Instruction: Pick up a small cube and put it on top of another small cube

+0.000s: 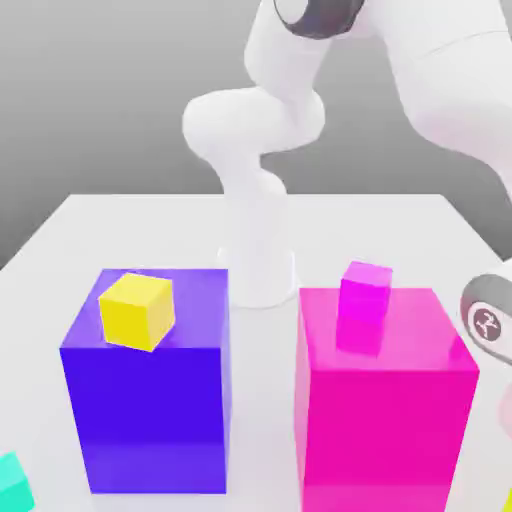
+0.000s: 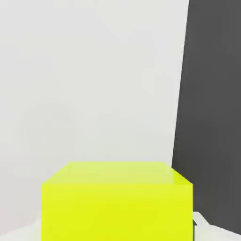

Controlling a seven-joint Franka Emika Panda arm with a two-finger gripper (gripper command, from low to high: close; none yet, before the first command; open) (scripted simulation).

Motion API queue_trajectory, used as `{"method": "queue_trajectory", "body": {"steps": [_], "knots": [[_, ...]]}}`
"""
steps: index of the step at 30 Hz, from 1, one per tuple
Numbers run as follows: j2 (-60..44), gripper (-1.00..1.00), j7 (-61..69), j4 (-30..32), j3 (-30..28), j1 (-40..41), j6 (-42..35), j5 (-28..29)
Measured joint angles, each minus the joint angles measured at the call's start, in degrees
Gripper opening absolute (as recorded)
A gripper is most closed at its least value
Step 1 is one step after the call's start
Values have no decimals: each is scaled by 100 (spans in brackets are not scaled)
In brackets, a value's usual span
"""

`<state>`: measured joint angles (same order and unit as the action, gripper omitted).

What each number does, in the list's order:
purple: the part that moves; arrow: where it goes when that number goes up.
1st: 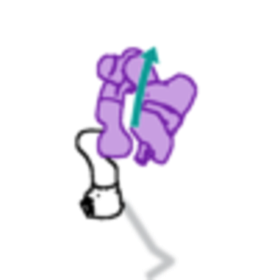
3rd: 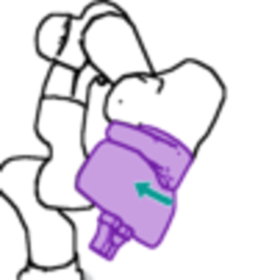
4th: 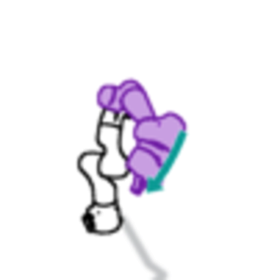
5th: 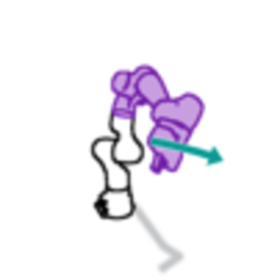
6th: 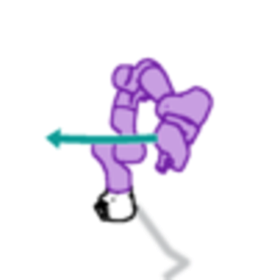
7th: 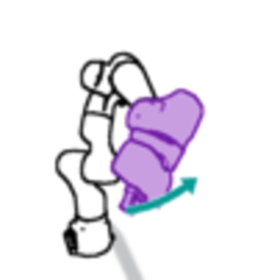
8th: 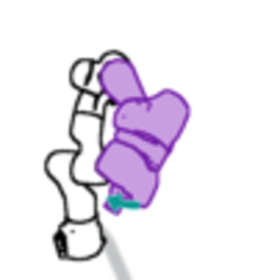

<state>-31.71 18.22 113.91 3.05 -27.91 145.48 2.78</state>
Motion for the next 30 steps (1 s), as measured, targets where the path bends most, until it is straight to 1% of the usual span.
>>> {"method": "queue_trajectory", "body": {"steps": [2, 7, 11, 20, 27, 28, 30], "knots": [[286, -100, -168, 31, -14, -85, -326, 7], [1219, -100, -746, 395, -130, -59, -987, -372], [2018, -100, -1345, 730, -273, -22, -1495, -533], [3863, -100, -2916, 1560, -469, 314, -2486, -441], [5319, -100, -4216, 2270, -445, 757, -3123, -175], [5466, -100, -4288, 2386, -477, 814, -3110, -199], [5460, -100, -4338, 2670, -500, 864, -2789, -219]]}}
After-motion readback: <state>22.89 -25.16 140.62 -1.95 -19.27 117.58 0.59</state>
